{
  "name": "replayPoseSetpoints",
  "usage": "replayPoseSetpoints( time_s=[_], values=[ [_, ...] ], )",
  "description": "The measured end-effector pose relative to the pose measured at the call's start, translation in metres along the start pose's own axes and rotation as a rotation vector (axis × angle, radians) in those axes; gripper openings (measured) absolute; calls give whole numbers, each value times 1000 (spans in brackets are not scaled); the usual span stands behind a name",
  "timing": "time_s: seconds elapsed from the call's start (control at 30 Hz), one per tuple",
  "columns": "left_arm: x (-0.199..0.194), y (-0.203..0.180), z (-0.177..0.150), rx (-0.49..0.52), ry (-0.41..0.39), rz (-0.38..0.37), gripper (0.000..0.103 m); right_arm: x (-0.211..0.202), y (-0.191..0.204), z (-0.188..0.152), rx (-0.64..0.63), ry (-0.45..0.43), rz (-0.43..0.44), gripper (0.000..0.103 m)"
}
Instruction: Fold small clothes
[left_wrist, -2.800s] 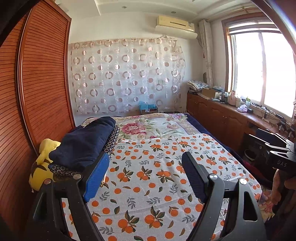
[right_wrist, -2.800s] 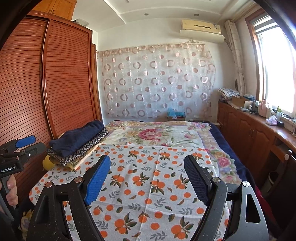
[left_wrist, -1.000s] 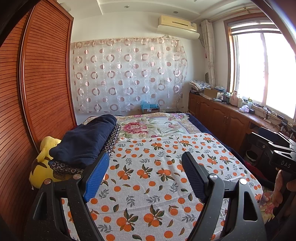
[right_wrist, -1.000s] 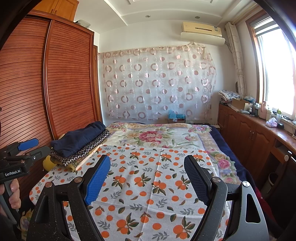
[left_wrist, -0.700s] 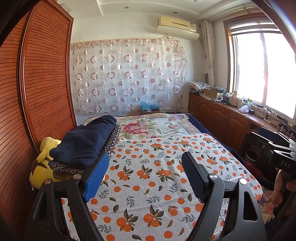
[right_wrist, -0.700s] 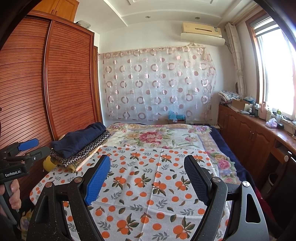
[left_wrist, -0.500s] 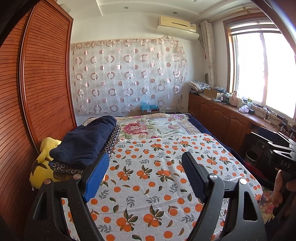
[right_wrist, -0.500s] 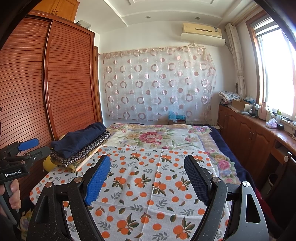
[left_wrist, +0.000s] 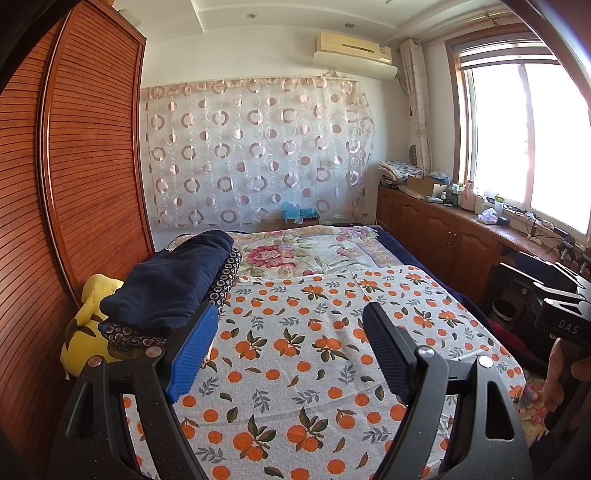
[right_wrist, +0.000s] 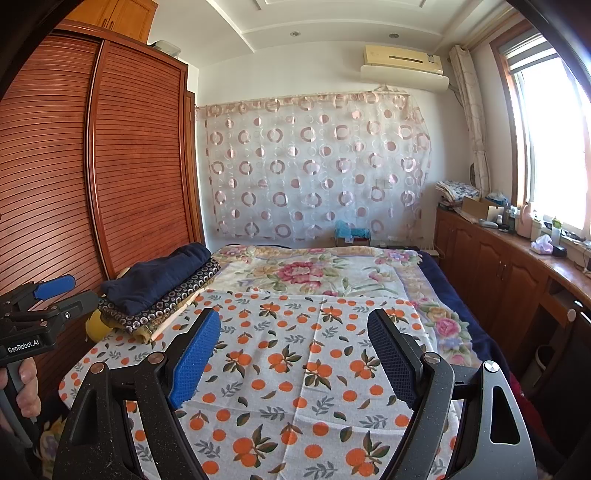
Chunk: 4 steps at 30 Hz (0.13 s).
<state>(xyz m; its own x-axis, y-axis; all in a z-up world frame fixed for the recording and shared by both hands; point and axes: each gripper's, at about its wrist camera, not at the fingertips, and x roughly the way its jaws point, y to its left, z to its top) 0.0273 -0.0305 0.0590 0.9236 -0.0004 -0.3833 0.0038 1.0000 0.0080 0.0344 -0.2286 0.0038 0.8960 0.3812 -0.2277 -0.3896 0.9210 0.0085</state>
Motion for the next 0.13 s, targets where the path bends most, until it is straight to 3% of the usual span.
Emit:
replayPoseSetpoints(
  time_s=[0.13],
  values=[
    [0,0,0,0,-1,0,81,0,0,0,1,1,0,84]
  ],
)
